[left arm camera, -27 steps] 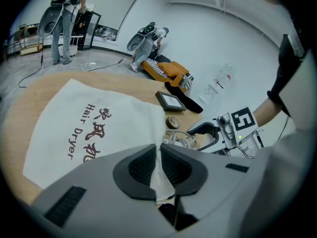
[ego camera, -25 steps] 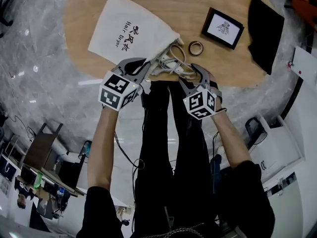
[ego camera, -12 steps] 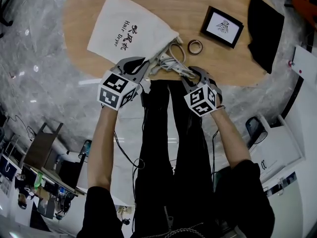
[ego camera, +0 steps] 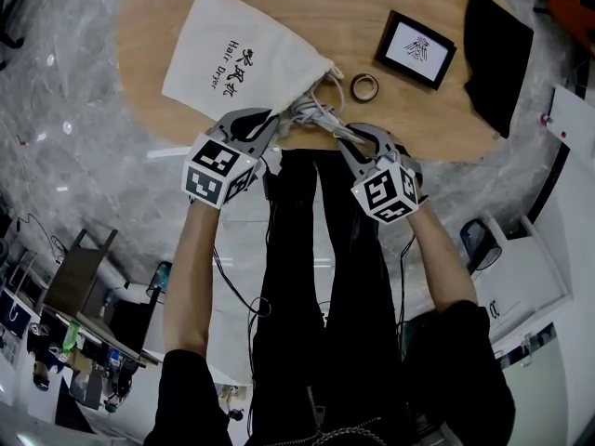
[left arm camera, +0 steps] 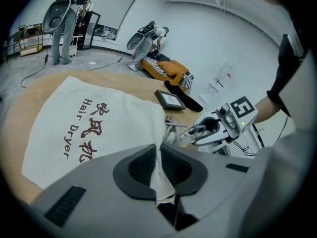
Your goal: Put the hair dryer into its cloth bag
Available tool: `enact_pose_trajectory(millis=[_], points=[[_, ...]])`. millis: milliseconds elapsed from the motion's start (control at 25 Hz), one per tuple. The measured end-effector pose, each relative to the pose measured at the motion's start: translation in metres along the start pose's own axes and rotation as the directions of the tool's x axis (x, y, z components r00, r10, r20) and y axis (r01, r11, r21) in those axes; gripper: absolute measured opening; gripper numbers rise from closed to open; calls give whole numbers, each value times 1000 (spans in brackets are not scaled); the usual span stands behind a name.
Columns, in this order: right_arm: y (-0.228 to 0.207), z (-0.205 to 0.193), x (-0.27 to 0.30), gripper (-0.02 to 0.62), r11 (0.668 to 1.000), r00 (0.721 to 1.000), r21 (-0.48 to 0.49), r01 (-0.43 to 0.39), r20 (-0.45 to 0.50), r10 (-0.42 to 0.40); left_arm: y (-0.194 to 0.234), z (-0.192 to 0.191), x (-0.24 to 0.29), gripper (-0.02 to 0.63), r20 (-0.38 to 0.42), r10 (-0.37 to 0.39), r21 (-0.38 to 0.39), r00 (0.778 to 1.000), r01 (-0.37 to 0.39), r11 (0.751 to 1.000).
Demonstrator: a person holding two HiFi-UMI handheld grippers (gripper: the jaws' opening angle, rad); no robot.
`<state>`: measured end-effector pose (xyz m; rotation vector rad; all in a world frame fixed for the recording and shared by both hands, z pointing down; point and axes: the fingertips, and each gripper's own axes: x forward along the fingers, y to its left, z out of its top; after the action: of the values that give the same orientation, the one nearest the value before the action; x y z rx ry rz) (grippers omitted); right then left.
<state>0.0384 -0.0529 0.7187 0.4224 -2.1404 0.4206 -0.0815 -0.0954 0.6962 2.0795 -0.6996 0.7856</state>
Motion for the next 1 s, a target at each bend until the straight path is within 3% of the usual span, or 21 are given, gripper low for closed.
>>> enact_pose_trajectory(millis=[440, 1000], points=[[-16, 40, 12, 106, 998, 997, -29, -60, 50, 61, -4, 5, -2, 36, 4, 6, 11, 1000, -6, 1000], [-14, 50, 37, 104, 997, 996, -18, -72, 48, 72, -4, 7, -1, 36, 16, 9, 5, 1000, -9, 1000]])
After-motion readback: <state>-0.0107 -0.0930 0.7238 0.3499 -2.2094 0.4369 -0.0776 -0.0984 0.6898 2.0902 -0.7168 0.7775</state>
